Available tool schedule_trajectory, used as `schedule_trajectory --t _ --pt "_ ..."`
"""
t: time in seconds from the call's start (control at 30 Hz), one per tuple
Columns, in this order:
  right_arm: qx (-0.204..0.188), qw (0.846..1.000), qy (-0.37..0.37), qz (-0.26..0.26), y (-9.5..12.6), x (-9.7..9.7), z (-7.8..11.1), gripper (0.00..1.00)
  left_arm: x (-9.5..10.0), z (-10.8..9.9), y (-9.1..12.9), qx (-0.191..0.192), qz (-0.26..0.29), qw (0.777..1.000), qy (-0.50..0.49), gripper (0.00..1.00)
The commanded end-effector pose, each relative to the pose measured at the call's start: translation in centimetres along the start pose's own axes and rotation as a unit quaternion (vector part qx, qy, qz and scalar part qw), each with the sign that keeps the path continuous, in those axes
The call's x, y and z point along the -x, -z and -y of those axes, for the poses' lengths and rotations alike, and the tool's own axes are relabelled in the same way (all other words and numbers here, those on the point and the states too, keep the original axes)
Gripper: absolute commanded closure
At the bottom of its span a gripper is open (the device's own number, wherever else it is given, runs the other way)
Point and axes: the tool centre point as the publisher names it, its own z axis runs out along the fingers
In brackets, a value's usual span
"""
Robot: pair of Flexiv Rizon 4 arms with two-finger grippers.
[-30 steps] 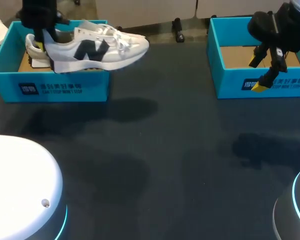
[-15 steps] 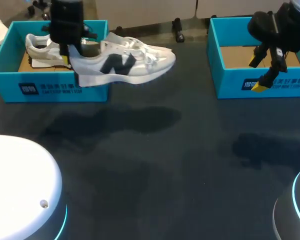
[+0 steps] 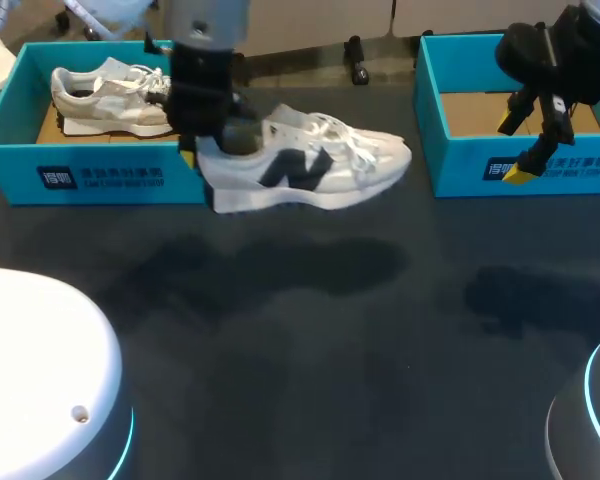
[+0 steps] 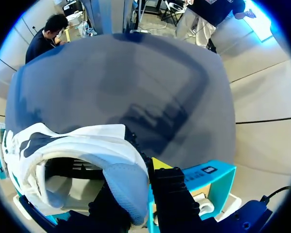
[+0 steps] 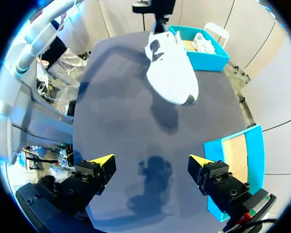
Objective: Take the shoe out of the shoebox, open the shoe tongue, remove and reinsert the insole, then place the shoe into the shoebox
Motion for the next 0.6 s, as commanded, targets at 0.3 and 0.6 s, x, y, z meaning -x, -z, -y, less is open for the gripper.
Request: schedule_trajectory --t 0.3,0.6 --pt "-0.002 1.000 0.000 -0.002 0.0 0.2 -0.1 0.00 2.9 4.2 -1.1 0.016 -0.002 1.000 -0.008 1.00" --pt "-0.002 1.000 0.000 -0.002 0.0 0.2 -0.1 0.00 4.6 7.2 -2.0 0.021 -0.007 0.999 -0.032 1.00"
